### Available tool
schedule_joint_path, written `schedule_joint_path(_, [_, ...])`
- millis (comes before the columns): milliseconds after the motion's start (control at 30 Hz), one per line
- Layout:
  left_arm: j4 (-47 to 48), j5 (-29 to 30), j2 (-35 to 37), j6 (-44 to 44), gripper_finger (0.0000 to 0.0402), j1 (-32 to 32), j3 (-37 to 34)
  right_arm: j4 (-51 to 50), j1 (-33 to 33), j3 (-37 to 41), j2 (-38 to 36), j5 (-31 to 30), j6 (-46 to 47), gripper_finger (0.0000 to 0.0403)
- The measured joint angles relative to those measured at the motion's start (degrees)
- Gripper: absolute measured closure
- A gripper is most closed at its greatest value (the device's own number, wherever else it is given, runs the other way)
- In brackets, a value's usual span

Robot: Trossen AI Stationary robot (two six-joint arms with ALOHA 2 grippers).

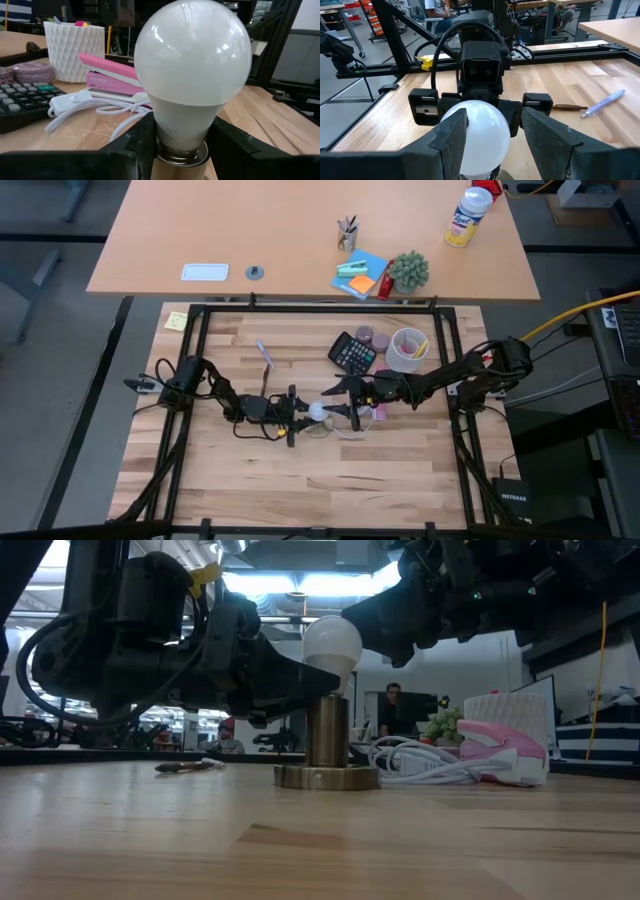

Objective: Screw lightbulb
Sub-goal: Insert the lightbulb into the gold lamp

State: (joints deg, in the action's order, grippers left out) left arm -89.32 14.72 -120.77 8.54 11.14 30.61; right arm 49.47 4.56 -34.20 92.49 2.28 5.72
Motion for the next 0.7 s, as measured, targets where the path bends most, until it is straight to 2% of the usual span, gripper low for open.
schedule_joint_path(133, [0.02, 0.04, 0.00, 0.02, 0.0258, 0.00, 0.02, -0.25, 0.00, -0.30, 0.09, -0.22, 0.00, 0.0205])
schedule_joint_path(367, [0.17, 0.02, -0.04, -0.18, 0.0258, 0.00, 0.02, -0.75, -0.04, -4.55, 4.46, 1.86, 0.11, 0.0205])
schedule_joint_path(700, [0.24, 0.04, 0.02, -0.02, 0.0258, 0.00, 0.04, -7.47, -0.07, -4.54, 1.24, 1.23, 0.49, 0.0205])
